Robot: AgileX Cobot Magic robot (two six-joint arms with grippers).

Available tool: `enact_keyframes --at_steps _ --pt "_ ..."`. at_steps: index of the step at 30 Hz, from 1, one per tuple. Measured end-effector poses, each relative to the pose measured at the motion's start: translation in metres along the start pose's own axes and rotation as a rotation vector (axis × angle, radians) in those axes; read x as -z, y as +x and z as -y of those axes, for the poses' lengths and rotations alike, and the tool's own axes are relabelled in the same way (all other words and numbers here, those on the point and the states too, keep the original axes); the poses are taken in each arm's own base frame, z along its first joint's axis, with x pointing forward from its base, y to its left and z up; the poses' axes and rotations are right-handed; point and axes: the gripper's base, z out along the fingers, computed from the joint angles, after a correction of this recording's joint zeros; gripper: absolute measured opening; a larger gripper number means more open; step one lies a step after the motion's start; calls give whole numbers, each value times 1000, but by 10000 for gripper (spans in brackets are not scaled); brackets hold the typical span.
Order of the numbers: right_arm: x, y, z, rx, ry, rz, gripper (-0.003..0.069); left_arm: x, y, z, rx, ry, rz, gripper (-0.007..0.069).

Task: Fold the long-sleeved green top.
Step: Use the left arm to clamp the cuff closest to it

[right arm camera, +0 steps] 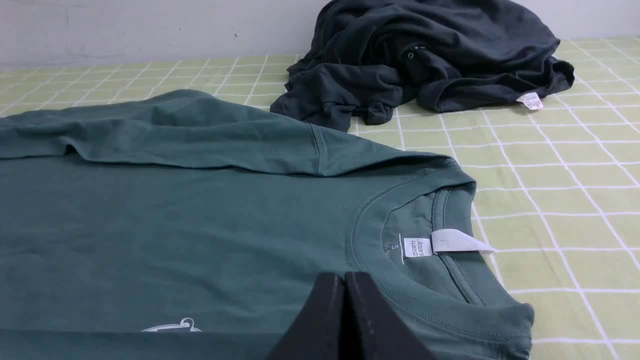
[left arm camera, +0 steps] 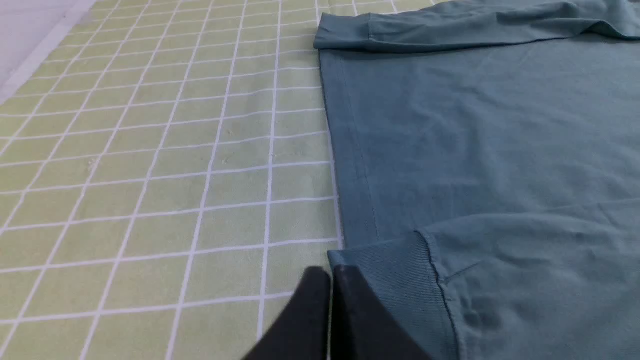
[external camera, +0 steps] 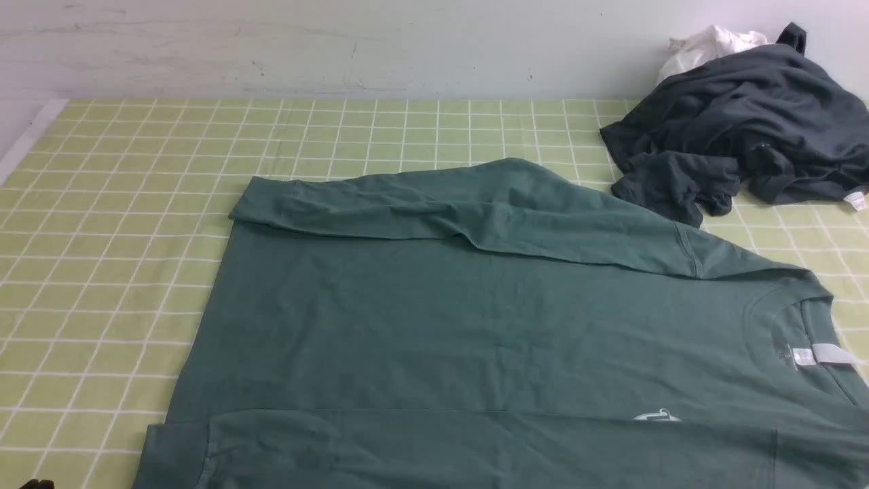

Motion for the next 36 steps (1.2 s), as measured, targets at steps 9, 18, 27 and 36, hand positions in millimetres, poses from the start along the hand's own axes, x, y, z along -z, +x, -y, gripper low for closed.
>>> enact_keyframes --at_steps 9,18,27,36 --pt "0 0 0 0 0 0 -14 0 0 0 0 0 0 -4" --pt "0 0 0 0 0 0 -14 0 0 0 0 0 0 -4" --pt "0 0 0 0 0 0 -14 0 0 0 0 0 0 -4" --pt "0 0 0 2 1 0 -14 0 -3 0 0 -4 35 -4"
